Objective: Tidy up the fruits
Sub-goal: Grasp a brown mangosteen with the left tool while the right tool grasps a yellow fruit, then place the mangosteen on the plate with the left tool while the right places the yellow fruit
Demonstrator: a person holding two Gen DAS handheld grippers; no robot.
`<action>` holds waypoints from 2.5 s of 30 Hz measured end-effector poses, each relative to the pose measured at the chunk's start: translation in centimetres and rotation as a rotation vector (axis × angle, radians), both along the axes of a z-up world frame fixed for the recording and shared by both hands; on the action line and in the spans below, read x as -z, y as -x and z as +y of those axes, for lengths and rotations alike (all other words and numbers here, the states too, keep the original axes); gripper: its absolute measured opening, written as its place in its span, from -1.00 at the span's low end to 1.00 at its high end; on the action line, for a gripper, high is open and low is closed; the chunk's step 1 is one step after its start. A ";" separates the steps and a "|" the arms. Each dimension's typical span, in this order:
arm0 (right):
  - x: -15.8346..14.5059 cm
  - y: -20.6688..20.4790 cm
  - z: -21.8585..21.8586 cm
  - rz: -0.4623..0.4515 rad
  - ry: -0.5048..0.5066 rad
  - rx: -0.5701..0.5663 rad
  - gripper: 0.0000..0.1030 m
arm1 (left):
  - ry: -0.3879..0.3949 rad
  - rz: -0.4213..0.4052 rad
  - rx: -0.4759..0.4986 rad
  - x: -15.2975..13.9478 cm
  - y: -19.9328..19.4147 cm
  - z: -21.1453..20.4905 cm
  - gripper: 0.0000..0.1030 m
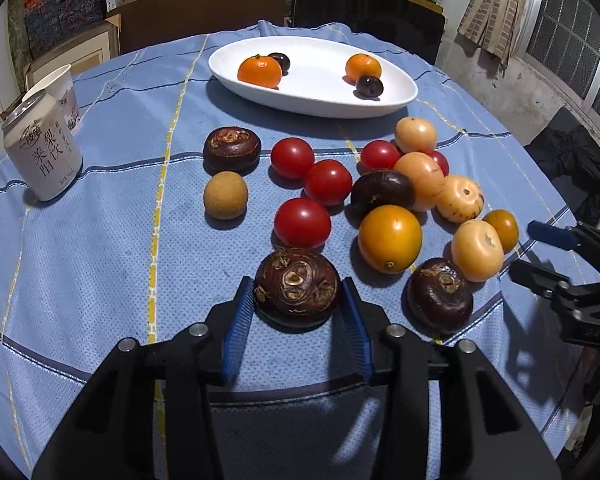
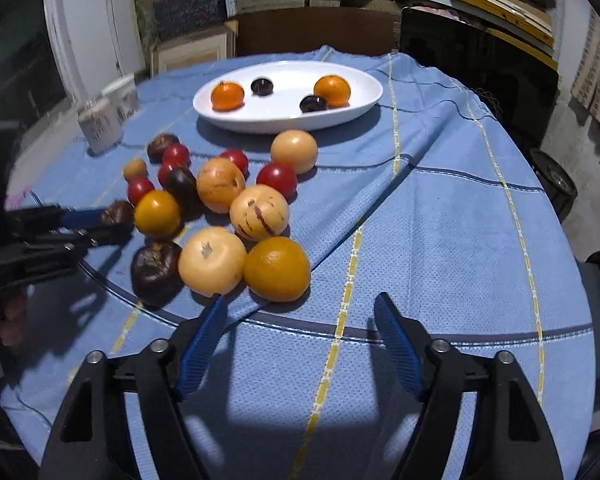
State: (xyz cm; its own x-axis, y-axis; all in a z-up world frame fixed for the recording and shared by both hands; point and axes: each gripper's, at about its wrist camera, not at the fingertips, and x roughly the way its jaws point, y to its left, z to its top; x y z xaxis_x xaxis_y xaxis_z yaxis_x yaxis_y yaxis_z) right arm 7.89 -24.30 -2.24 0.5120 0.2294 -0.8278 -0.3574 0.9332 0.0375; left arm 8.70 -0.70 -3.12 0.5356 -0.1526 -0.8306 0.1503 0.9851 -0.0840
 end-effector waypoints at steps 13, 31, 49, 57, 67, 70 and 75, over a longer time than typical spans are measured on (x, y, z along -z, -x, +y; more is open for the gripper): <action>0.7 -2.0 2.2 -0.020 0.047 -0.062 -0.24 | -0.001 -0.007 0.007 0.1 -0.1 -0.1 -0.16; -1.7 0.0 -1.4 -0.038 -0.130 -0.021 -0.27 | 0.004 -0.032 -0.010 -1.6 1.7 0.8 -0.16; -4.9 -0.3 -1.3 -0.072 -0.275 -0.035 -0.27 | 0.048 -0.106 0.028 -5.8 2.8 0.7 -0.16; -7.1 -2.6 -0.5 -0.116 -0.301 -0.049 -0.27 | 0.055 -0.141 0.046 -7.9 0.5 0.1 -0.16; -9.6 -7.1 0.0 -0.196 -0.333 -0.012 -0.27 | 0.062 -0.195 0.049 -10.4 -4.1 -0.7 -0.16; -9.6 -8.9 0.6 -0.199 -0.324 -0.004 -0.27 | 0.062 -0.194 0.028 -10.3 -6.0 -0.9 -0.16; -8.5 -12.3 2.2 -0.180 -0.273 0.008 -0.27 | 0.030 -0.153 -0.042 -8.8 -9.7 -1.4 -0.16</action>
